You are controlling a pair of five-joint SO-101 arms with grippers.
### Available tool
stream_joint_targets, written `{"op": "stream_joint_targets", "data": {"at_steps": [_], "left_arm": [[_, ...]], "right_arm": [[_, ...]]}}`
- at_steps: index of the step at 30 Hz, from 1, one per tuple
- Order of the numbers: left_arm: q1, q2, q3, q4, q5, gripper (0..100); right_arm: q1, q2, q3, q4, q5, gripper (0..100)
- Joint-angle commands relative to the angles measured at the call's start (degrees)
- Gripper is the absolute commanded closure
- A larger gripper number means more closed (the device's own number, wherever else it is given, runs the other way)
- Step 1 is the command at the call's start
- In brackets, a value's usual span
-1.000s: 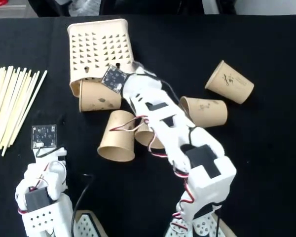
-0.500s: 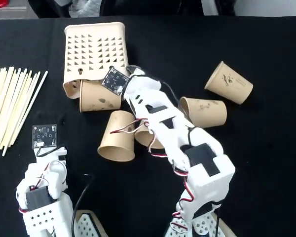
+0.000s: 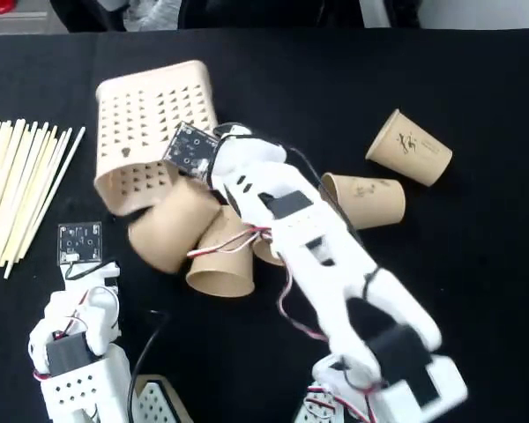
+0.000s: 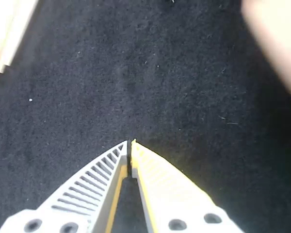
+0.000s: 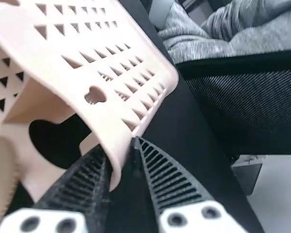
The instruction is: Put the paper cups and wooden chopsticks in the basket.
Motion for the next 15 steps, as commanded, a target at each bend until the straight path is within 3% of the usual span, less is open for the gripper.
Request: {"op": "stream_joint_targets", "data": {"at_steps": [1,6,15], "left_arm": [[0.31,-0.26,1.01,0.26,-0.26,97],[0.31,-0.26,1.01,0.26,-0.26,97],[0.31,-0.26,1.01,0.26,-0.26,97]], "right_arm": [[-1.41,-7.96,-0.57,3.78,-0.35,98.7],[-1.41,-11.47,-3.30,9.76,-5.10,98.7],[-1.41,-11.38,-21.85,30.24,-13.71,98.7]]}}
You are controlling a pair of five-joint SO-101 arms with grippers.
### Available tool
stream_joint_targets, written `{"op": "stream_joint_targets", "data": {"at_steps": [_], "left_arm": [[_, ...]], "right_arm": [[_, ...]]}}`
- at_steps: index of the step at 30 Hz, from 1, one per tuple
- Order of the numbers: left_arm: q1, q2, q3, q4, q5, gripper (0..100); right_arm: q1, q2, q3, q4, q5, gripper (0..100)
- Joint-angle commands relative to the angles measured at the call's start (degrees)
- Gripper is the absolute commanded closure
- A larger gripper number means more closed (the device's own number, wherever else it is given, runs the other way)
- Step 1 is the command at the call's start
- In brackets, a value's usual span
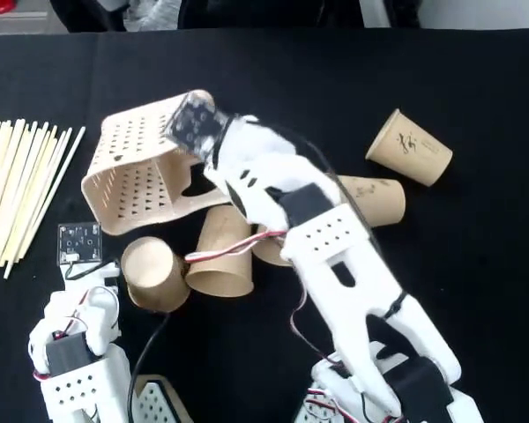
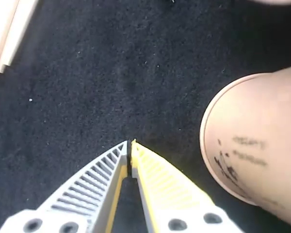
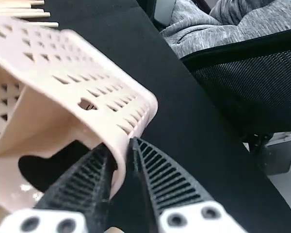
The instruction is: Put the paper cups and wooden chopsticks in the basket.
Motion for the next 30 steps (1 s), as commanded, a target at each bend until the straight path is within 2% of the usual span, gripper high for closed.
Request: {"op": "stream_joint_targets", "data": {"at_steps": [1,6,10,17,24,30], "left_arm": [[0.31,-0.26,1.01,0.26,-0.26,97],[0.31,-0.26,1.01,0.26,-0.26,97],[0.31,-0.26,1.01,0.26,-0.26,97],[0.31,-0.26,1.01,0.26,-0.26,97],[0.31,-0.26,1.01,0.26,-0.26,97],[0.31,-0.26,1.01,0.26,-0.26,97]], "right_arm": [[-0.70,-2.95,-9.54,5.19,-2.64,98.7],[-0.70,-2.07,-15.08,10.81,-5.89,98.7],[-0.35,4.18,-20.00,15.12,-10.81,98.7],[2.81,20.53,-42.77,30.15,-21.36,98.6],[3.52,37.85,-68.53,47.91,-23.82,98.5],[3.52,49.54,-85.23,56.26,-23.47,98.3]]}}
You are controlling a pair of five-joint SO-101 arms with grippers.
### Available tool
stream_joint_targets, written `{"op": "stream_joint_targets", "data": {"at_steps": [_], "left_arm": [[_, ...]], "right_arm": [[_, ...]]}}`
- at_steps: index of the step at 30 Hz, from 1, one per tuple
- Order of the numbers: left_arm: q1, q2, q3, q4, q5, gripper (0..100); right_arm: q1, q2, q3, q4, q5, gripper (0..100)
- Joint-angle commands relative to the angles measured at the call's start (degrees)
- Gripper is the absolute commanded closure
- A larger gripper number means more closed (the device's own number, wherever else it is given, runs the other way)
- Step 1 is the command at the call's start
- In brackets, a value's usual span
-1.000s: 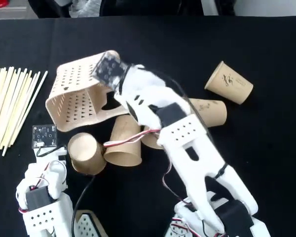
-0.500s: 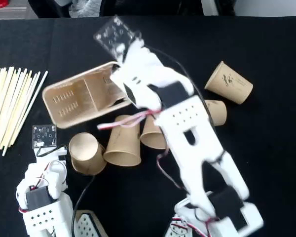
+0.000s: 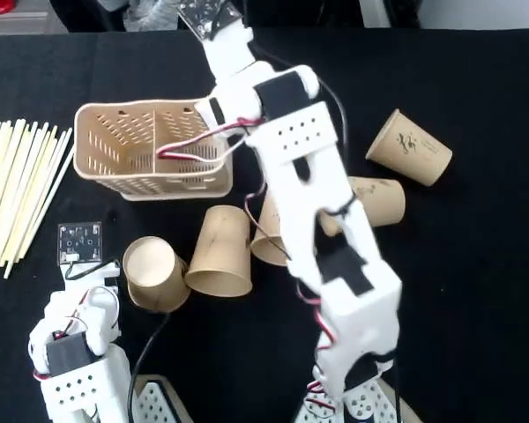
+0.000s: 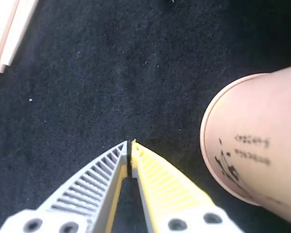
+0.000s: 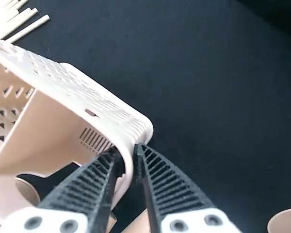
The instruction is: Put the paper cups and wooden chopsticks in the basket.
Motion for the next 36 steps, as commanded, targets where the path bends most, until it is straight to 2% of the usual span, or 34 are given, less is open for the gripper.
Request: {"op": "stream_joint_targets", "data": {"at_steps": [1,3,8,10,19,24,31,36], "left_arm": [[0.31,-0.26,1.01,0.26,-0.26,97],[0.31,-0.26,1.01,0.26,-0.26,97],[0.31,-0.26,1.01,0.26,-0.26,97],[0.31,-0.26,1.01,0.26,-0.26,97],[0.31,-0.26,1.01,0.26,-0.26,97],[0.31,-0.26,1.01,0.26,-0.26,97],[0.31,-0.26,1.01,0.26,-0.26,97],[0.31,-0.26,1.01,0.26,-0.26,97]], "right_arm": [[0.70,4.44,-12.09,4.31,-0.09,98.2],[0.70,7.43,-16.66,7.21,1.85,94.2],[0.70,11.82,-25.54,12.04,2.99,71.5],[0.62,12.09,-27.56,12.84,5.54,66.6],[-0.35,4.00,-31.43,13.45,8.70,65.6],[-3.78,-8.40,-19.21,13.45,11.60,65.6],[-11.87,-32.40,9.98,13.10,19.52,65.6],[-13.01,-45.49,29.05,13.01,23.56,65.6]]}}
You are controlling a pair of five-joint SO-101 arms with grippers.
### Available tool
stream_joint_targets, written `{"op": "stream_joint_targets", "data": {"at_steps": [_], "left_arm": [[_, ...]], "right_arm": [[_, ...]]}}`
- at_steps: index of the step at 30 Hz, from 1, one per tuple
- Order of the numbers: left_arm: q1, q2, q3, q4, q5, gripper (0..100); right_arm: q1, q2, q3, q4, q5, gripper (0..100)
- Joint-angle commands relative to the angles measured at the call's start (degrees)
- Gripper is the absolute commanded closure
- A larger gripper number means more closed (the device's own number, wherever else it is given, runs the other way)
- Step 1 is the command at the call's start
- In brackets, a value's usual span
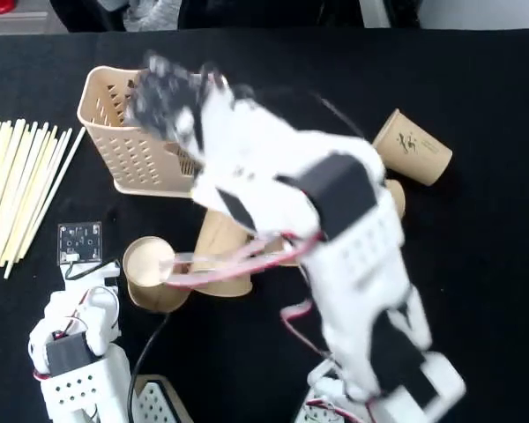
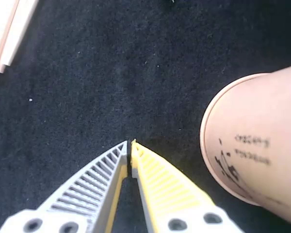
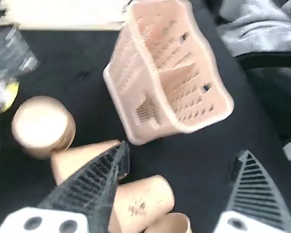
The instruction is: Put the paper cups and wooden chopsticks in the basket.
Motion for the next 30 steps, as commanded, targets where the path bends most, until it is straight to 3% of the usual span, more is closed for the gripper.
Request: {"op": "stream_joint_targets", "data": {"at_steps": [1,8,16,22,30], "left_arm": [[0.31,-0.26,1.01,0.26,-0.26,97],[0.31,-0.26,1.01,0.26,-0.26,97],[0.31,-0.26,1.01,0.26,-0.26,97],[0.31,-0.26,1.01,0.26,-0.26,97],[0.31,-0.26,1.01,0.26,-0.26,97]], "right_arm": [[-0.70,-10.33,13.49,1.58,3.52,65.6],[-5.27,-25.27,43.30,-1.32,10.55,65.6],[-12.31,-35.82,77.23,-19.16,12.84,65.6],[-12.22,-36.00,86.55,-30.24,12.22,65.6],[-12.04,-36.00,93.05,-46.77,5.98,65.6]]}}
